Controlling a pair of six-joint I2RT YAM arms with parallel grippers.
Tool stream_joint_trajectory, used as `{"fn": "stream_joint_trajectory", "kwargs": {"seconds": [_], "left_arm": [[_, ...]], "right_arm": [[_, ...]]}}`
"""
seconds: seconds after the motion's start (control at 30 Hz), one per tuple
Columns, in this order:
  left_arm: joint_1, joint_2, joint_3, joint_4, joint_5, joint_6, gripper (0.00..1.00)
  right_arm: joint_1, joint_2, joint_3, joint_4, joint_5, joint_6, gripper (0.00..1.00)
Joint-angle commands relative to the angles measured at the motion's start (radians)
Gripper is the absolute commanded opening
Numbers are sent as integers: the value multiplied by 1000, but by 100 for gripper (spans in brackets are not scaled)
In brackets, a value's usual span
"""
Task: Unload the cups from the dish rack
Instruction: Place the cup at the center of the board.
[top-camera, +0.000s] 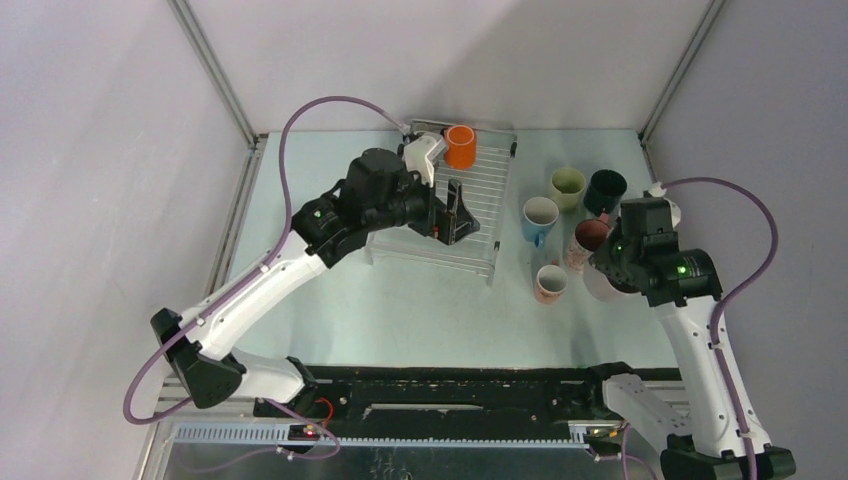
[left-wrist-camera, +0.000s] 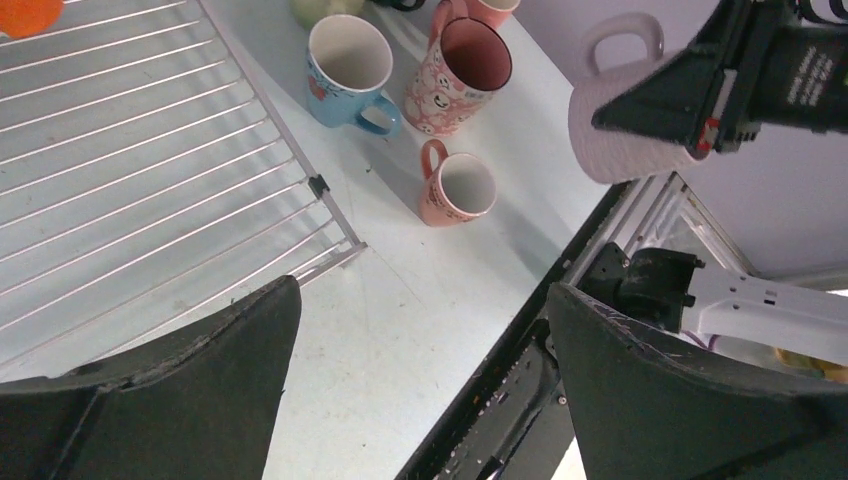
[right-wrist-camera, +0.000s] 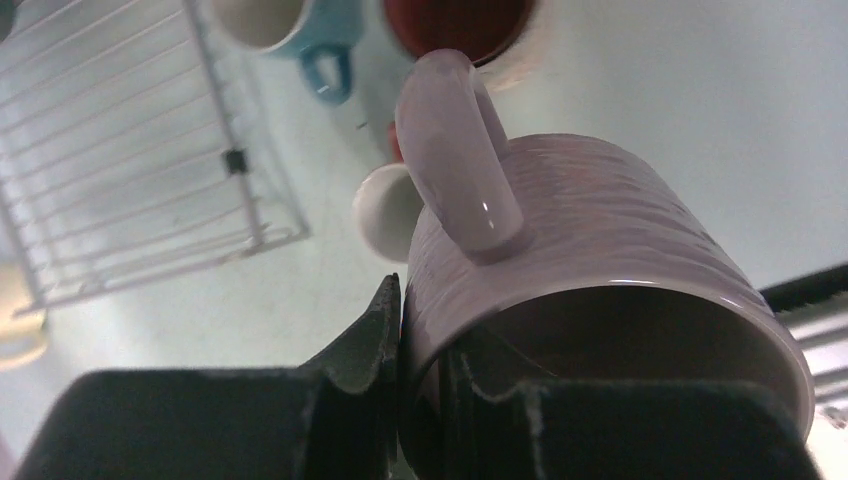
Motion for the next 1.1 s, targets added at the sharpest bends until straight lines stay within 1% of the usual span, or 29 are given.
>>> {"fn": "stream_joint_trajectory", "kwargs": {"seconds": [0.0, 0.07, 0.2, 0.37, 0.53, 0.73, 1.07], "left_arm": [[-22, -43, -32, 8, 18, -11, 100], [-26, -46, -45, 8, 30, -8, 100], [-31, -56, -69, 8, 50, -2, 100], [-33, -67, -90, -1, 67, 16, 100], [-33, -72, -108, -3, 86, 22, 100], [-32, -73, -119, -3, 92, 31, 100], [-34, -74, -128, -6, 103, 40, 100]], "right_arm": [[-89, 1, 44, -2, 174, 10, 0], [-150, 14, 18, 18, 164, -3, 0], [-263, 48, -53, 111, 134, -10, 0], [-345, 148, -121, 235, 110, 19, 0], [-393, 226, -169, 353, 119, 39, 0], [-438, 314, -214, 451, 96, 52, 0], [-452, 461, -226, 535, 71, 53, 0]]}}
